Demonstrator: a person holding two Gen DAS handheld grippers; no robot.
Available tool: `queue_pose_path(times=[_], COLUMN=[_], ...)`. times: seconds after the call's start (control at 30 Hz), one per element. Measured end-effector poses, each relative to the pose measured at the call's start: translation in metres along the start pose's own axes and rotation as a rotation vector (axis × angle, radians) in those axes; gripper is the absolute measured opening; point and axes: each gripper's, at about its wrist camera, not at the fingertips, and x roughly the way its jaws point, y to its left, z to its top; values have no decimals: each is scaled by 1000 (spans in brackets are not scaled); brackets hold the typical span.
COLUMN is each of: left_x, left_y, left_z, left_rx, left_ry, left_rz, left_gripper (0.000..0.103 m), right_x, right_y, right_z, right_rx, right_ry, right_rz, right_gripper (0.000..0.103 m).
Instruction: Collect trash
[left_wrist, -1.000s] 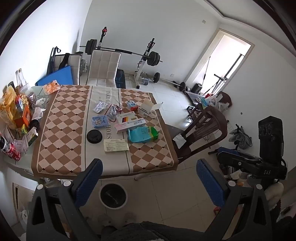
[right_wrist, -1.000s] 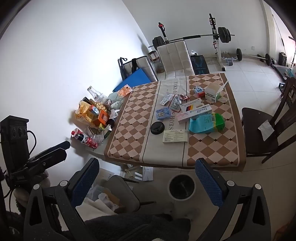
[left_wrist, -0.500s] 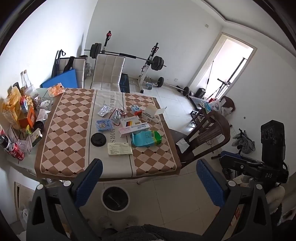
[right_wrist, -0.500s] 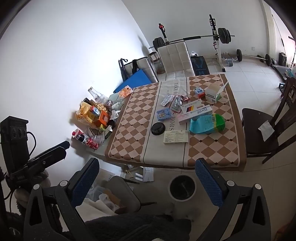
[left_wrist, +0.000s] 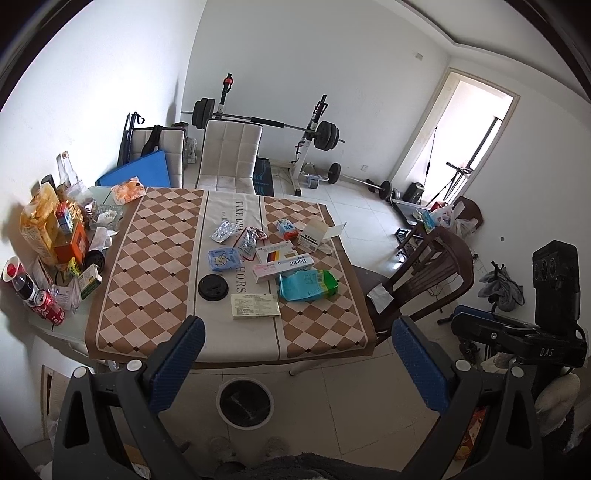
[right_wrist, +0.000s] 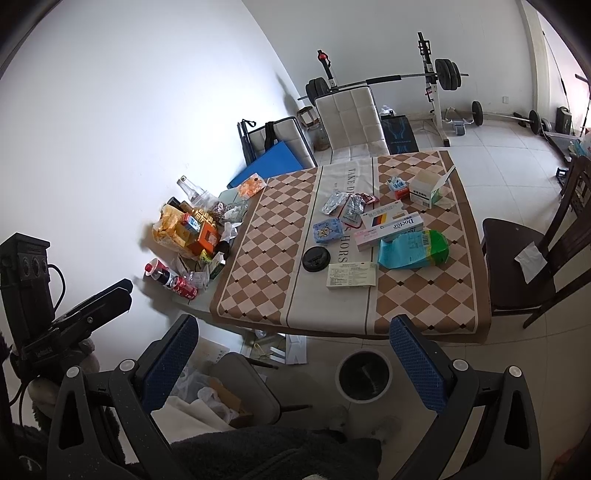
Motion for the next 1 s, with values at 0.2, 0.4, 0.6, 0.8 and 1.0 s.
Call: queue_pose_path(times=[0.2, 0.4, 0.6, 0.8, 1.0], left_x=[-2, -1, -1, -1, -1], left_y=[0, 0, -1, 0, 0], left_z=[-1, -2, -1, -1, -2], left_rx=[1, 3, 4, 2, 3], left_ry=[-6, -8, -6, -7, -7], left_rz=[10, 7, 9, 9, 9], left_gripper=[103, 103, 103, 103, 103], right_x=[0, 1, 1, 0, 1], right_y=[1, 1, 1, 2, 3], right_z=[-1, -1, 1, 0, 0], right_rx=[0, -1, 0, -2, -4], right_ry=[-2, -4, -7, -7, -9], right_rz=[-1, 0, -1, -1, -1], right_gripper=[103, 103, 103, 103, 103])
